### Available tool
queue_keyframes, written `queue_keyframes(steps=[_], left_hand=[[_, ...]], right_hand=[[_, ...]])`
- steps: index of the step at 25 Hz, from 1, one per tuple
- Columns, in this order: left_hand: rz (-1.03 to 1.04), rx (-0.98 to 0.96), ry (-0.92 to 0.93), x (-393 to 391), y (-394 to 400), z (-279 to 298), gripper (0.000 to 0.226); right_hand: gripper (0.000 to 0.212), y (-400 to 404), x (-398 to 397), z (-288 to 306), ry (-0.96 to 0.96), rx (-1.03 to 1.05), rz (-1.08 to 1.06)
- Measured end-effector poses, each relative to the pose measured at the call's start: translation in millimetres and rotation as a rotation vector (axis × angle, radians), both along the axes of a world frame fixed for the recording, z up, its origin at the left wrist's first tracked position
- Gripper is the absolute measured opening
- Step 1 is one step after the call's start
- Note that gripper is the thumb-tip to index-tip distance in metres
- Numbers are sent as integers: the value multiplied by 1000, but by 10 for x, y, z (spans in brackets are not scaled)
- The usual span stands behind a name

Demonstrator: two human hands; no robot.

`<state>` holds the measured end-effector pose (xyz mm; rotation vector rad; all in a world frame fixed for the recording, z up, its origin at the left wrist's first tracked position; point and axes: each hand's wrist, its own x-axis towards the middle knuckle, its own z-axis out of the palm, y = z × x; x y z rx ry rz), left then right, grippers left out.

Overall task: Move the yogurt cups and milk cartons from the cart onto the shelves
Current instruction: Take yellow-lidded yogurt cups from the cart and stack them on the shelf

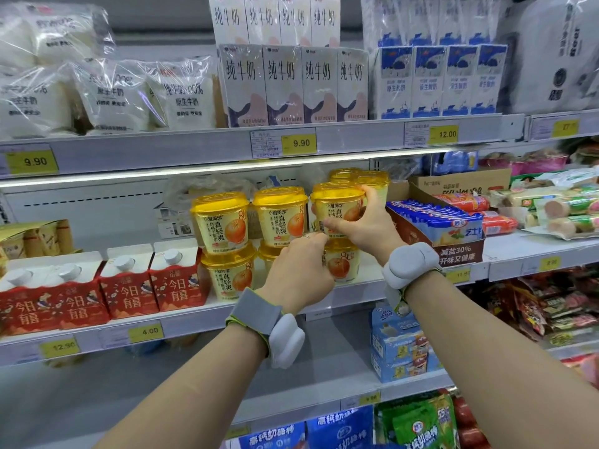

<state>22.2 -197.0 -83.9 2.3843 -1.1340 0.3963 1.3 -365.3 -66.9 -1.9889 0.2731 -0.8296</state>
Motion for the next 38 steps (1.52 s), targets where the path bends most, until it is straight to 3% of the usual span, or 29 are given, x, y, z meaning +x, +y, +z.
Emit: queue_keyframes(steps=[3, 8, 10, 14, 22, 25, 31, 38], left_hand=[[3, 71, -17, 25, 32, 59, 61], [19, 142, -93, -38, 52, 53, 62], [38, 161, -143, -67, 28, 3, 62], [62, 168, -161, -83, 10, -17, 65], [70, 147, -159, -83, 12, 30, 62], [72, 140, -168, -98, 4, 15, 62], [66, 126, -178, -85, 20, -3, 66], [63, 108, -165, -108, 31, 7, 70]], right_hand=[[105, 62, 14, -19, -35, -38, -63], [118, 96, 73, -50, -18, -99, -159], [121, 62, 68, -35, 14, -62, -101], [104, -29, 21, -24, 47, 73, 30], [116, 68, 112, -85, 9, -18, -178], [100, 68, 143, -115, 55, -39, -180], [73, -61, 80, -114, 53, 67, 17], [71, -64, 93, -165, 55, 46, 73]])
